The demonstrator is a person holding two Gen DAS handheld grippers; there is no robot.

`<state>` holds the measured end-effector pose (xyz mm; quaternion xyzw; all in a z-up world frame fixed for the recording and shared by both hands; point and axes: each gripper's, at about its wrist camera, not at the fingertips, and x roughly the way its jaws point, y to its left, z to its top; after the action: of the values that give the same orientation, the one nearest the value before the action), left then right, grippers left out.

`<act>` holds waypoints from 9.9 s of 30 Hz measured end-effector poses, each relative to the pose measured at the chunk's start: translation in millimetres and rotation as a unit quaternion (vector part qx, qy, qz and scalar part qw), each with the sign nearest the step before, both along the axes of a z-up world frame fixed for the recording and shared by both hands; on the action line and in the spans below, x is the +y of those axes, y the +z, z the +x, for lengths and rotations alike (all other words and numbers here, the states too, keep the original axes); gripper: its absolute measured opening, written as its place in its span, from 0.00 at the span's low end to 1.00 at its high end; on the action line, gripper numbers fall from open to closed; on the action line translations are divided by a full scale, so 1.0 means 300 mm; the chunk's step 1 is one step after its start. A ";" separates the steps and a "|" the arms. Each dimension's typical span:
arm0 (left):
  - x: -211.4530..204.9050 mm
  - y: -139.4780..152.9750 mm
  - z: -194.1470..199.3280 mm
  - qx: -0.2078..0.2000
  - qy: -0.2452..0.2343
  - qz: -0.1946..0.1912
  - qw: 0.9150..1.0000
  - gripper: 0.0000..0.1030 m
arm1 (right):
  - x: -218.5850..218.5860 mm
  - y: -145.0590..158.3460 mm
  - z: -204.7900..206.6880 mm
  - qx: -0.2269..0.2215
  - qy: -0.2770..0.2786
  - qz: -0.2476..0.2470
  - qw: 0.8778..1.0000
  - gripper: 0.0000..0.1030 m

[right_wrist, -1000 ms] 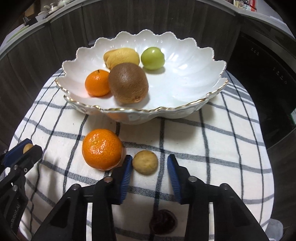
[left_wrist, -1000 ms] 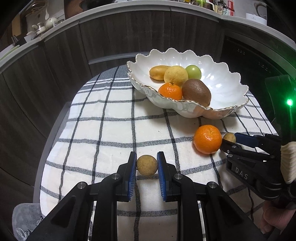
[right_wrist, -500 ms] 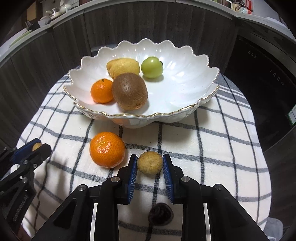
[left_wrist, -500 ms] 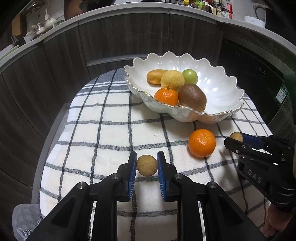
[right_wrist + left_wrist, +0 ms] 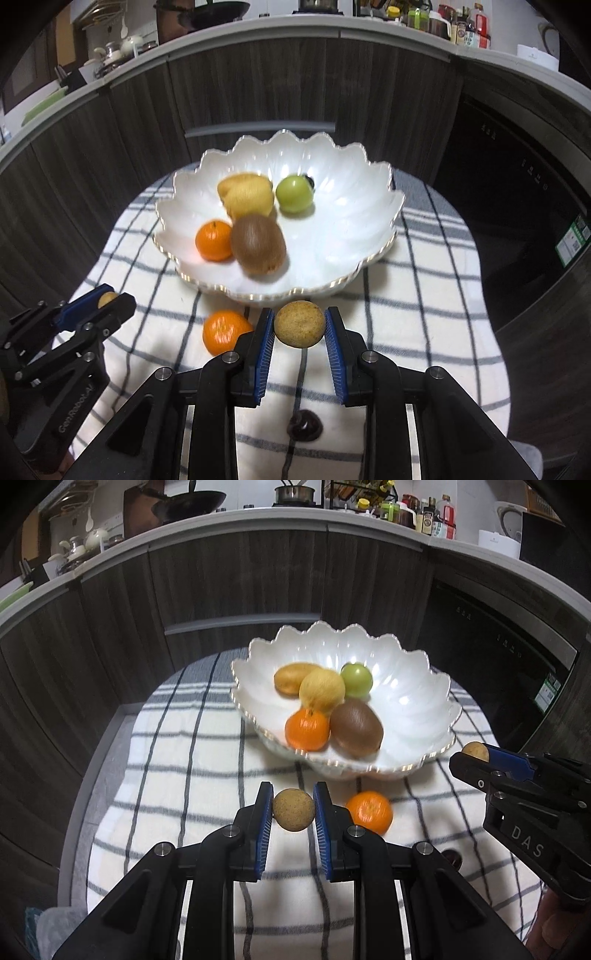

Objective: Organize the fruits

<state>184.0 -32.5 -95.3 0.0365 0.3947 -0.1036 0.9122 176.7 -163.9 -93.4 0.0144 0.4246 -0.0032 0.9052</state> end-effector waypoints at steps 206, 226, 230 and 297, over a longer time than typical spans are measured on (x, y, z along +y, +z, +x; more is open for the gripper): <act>0.067 -0.114 -0.135 0.019 -0.021 0.032 0.999 0.44 | 0.005 -0.263 -0.130 0.076 -0.019 -0.008 0.997 0.30; 0.051 -0.047 -0.112 0.004 -0.019 0.022 1.000 0.44 | 0.014 -0.114 -0.126 0.031 -0.003 -0.008 0.999 0.28; 0.036 -0.006 -0.091 -0.006 -0.023 0.017 1.000 0.44 | -0.002 -0.066 -0.109 0.018 -0.006 -0.004 1.000 0.28; -0.067 0.046 0.492 -0.003 0.001 -0.003 1.000 0.76 | -0.130 0.027 0.469 -0.014 -0.031 0.007 0.999 0.66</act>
<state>331.6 -52.6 -81.6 0.0342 0.3914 -0.1039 0.9137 317.5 -202.8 -85.2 0.0339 0.4116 -0.0279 0.9103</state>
